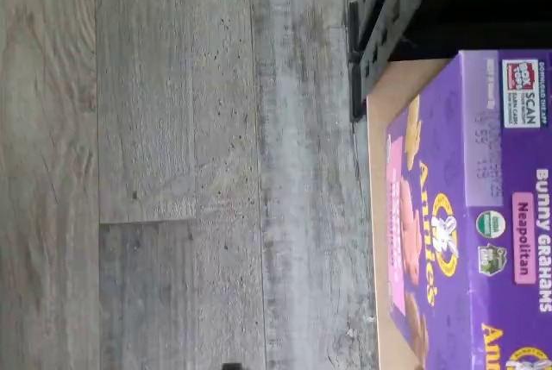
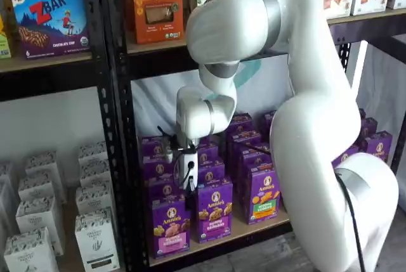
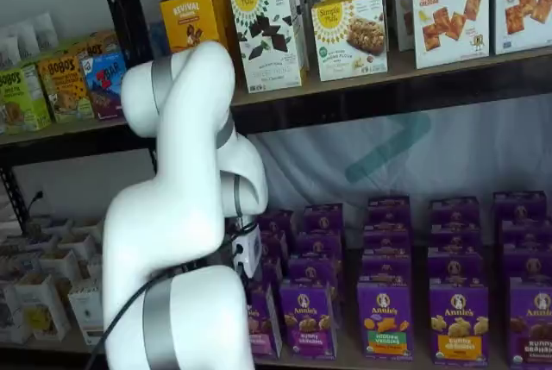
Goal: Pick up the purple box with a pink patch in the middle, on the bottom shelf, the first box from the left
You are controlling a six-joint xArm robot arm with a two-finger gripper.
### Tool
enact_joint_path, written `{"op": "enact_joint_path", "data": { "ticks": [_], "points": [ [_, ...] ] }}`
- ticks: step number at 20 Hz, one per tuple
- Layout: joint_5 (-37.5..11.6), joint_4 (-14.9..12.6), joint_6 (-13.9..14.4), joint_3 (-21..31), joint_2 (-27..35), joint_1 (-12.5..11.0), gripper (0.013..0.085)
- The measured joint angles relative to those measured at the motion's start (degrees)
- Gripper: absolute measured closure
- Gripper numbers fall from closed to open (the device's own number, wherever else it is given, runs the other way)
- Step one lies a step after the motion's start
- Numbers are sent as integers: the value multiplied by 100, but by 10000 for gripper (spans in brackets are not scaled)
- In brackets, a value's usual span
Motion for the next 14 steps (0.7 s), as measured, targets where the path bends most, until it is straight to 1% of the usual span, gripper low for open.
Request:
{"op": "enact_joint_path", "data": {
  "ticks": [2, 3, 6, 7, 11, 14],
  "points": [
    [94, -195, 170, -81, 59, -6, 130],
    [105, -241, 207, -117, 101, -10, 130],
    [39, -211, 174, -179, 198, -15, 130],
    [-11, -166, 130, -186, 222, -15, 130],
    [-317, 272, -259, -230, 334, 0, 130],
    [-380, 423, -382, -353, 433, 12, 130]
  ]
}}
